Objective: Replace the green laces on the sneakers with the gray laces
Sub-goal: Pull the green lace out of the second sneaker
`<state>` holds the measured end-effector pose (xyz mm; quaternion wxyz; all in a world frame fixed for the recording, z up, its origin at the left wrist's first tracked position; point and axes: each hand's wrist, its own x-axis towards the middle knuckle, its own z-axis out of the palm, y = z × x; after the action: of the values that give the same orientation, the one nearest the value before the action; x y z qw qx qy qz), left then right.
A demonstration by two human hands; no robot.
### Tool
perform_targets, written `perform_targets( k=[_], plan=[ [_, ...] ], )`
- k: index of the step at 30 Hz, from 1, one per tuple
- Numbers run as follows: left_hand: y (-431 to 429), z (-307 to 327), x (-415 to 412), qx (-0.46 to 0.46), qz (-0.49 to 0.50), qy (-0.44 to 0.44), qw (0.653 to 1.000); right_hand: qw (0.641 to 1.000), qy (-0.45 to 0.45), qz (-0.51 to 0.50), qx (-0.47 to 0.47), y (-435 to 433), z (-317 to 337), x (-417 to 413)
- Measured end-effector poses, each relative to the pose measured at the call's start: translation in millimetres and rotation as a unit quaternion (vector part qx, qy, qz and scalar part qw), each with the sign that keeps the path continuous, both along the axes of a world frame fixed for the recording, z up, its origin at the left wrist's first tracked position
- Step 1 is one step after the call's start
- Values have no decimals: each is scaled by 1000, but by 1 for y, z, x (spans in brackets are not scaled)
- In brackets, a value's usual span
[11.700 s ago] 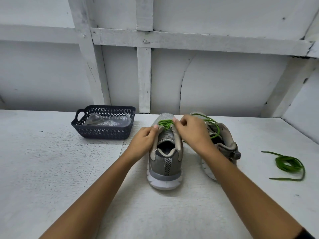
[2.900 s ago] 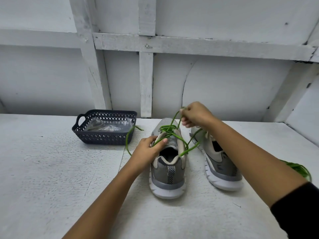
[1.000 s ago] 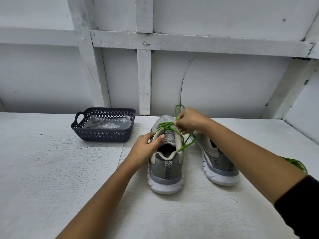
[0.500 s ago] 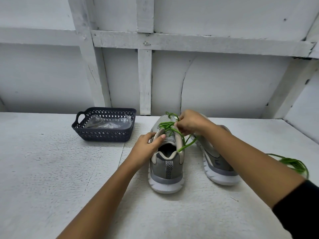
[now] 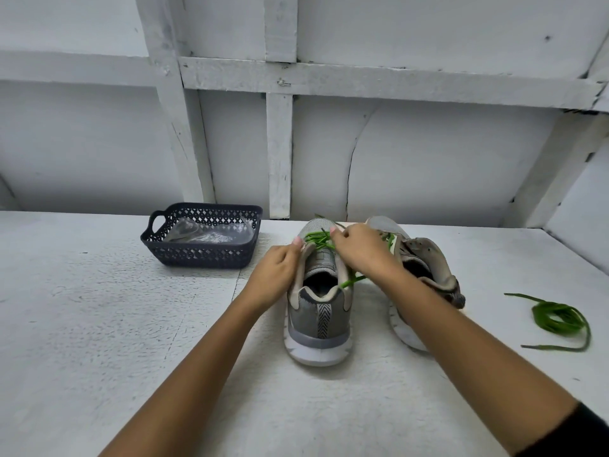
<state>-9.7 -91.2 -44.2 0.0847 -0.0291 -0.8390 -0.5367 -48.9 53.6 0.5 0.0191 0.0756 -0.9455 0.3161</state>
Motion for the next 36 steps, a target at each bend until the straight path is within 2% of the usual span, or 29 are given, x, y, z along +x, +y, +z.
perform_targets(
  k=[4, 9, 14, 26, 30, 34, 36],
  plan=[
    [0, 1, -11, 15, 23, -41, 999, 998, 61, 1, 3, -2, -17, 16],
    [-4, 16, -29, 47, -7, -95, 994, 997, 66, -11, -41, 2, -23, 18],
    [-7, 32, -51, -52, -50, -164, 984, 997, 71, -7, -5, 0, -22, 19],
    [14, 53, -84, -258, -58, -87, 960, 998, 33, 7, 51, 1, -9, 19],
    [11, 46, -82, -222, -71, -72, 970, 997, 50, 35, 44, 7, -4, 26],
    [-2, 41, -68, -177, -18, -65, 982, 989, 149, 14, -18, 21, 2, 33],
    [-8, 34, -62, -163, 14, -67, 984, 986, 166, 9, -30, 30, 5, 38]
  ],
)
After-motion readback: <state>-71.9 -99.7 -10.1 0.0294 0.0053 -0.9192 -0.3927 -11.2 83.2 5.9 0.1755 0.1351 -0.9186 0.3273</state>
